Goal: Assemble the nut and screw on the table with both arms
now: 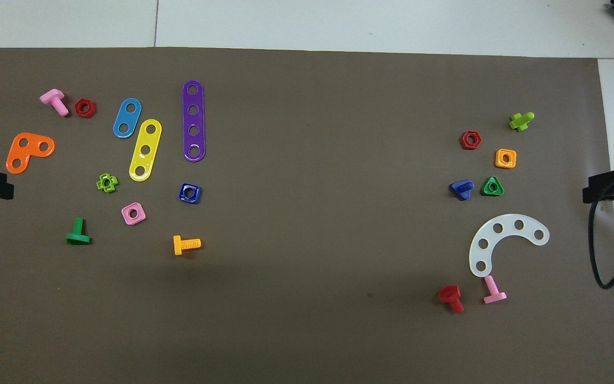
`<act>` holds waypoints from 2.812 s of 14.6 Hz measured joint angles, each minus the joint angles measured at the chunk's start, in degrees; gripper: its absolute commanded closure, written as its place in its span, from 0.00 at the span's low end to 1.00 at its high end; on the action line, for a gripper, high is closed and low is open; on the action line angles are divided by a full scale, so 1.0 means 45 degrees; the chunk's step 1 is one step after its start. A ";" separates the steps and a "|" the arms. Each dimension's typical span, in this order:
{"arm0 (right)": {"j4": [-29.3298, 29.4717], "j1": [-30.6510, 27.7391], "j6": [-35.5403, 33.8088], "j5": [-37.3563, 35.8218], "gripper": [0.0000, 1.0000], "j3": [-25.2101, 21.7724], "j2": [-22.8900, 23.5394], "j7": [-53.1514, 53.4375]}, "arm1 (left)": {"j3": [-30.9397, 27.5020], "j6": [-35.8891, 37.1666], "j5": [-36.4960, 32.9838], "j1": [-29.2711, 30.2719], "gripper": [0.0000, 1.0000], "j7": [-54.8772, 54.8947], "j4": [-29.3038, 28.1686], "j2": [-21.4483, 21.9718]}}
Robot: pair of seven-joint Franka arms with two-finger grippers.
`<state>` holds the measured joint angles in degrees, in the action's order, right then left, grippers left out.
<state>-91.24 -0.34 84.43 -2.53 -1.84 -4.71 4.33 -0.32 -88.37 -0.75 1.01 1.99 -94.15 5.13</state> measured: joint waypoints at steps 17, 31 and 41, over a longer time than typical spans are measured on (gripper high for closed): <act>-0.0340 0.0000 0.0338 0.0394 0.00 0.0000 -0.0082 0.0000 | 0.0129 0.0035 0.0000 -0.0014 0.00 -0.0002 -0.0028 0.0009; -0.5005 0.0631 0.6503 0.0446 0.00 0.0027 0.0751 -0.3432 | 0.0256 -0.2198 0.0312 -0.1758 0.08 -0.1982 -0.1486 -0.0933; -0.6418 0.1191 1.1961 0.0447 0.31 0.0026 0.4078 -0.4367 | 0.0300 -0.8793 0.0515 -0.3575 0.13 -0.3055 -0.2991 -0.5457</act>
<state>-120.12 5.02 138.25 -0.53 -1.72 13.64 -15.32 1.03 -127.94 1.57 -15.08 -11.76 -107.61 -19.42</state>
